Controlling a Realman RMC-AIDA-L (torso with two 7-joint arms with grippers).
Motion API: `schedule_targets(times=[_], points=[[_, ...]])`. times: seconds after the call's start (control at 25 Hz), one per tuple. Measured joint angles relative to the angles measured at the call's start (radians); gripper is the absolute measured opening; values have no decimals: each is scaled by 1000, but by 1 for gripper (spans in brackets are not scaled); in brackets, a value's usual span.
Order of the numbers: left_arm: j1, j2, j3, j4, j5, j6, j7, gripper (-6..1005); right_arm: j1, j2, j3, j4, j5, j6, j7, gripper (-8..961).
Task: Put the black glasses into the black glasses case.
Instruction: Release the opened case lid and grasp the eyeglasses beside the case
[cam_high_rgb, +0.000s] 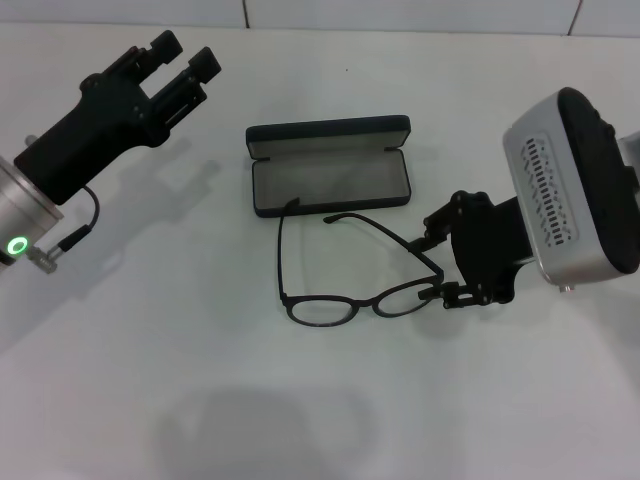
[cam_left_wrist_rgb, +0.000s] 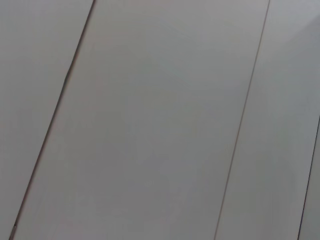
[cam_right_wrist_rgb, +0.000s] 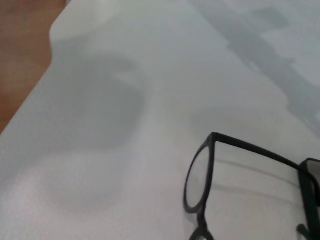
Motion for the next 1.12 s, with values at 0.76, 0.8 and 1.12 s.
schedule_targets(times=[0.76, 0.8, 1.12], points=[[-21, 8, 0, -2, -7, -18, -23, 638, -29, 3, 9, 17, 152, 31, -101, 538], [-21, 9, 0, -2, -7, -21, -22, 638, -22, 2, 8, 15, 157, 18, -92, 542], [-21, 11, 0, -30, 24, -36, -20, 639, 168, -4, 13, 18, 64, -72, 222, 667]])
